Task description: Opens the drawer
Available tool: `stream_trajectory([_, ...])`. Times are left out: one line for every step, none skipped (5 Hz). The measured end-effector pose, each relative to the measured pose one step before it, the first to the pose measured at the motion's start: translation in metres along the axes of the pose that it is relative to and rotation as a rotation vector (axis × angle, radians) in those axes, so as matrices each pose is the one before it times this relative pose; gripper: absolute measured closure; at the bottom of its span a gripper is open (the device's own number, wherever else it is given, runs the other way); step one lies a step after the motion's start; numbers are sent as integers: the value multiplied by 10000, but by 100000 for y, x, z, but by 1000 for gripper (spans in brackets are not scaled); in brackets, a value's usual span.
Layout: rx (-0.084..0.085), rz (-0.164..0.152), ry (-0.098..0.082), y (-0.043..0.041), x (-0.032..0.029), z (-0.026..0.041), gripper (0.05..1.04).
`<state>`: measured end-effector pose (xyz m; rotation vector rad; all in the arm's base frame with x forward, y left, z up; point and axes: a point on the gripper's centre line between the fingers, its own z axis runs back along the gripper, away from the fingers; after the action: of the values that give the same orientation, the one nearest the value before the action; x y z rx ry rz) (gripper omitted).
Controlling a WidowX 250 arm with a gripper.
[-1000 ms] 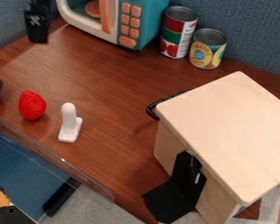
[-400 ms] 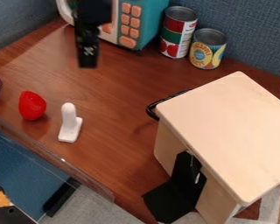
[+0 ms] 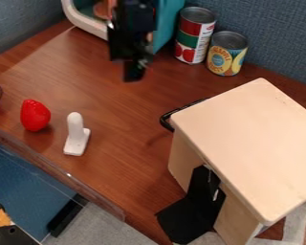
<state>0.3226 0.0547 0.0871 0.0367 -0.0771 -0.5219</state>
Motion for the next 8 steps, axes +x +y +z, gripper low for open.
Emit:
stream_trajectory([-182,647,-20,-755,1096,-933,83])
stream_trajectory([41,374,-313,-781,1158,-306,83])
stream_trajectory([-339,79,-76,-1315,820,-1066,83])
stream_trajectory([-305,-33,-267,-1471,883,-157,83])
stream_trajectory([-99,-134,97,-1333,574,-942,83])
stream_trajectory([32,-62,29,-796,419,-549,83])
stream_trajectory([140,-82,284,-116,36,-1399,134])
stream_trajectory([119,-3,289,354,-103,-1248,424])
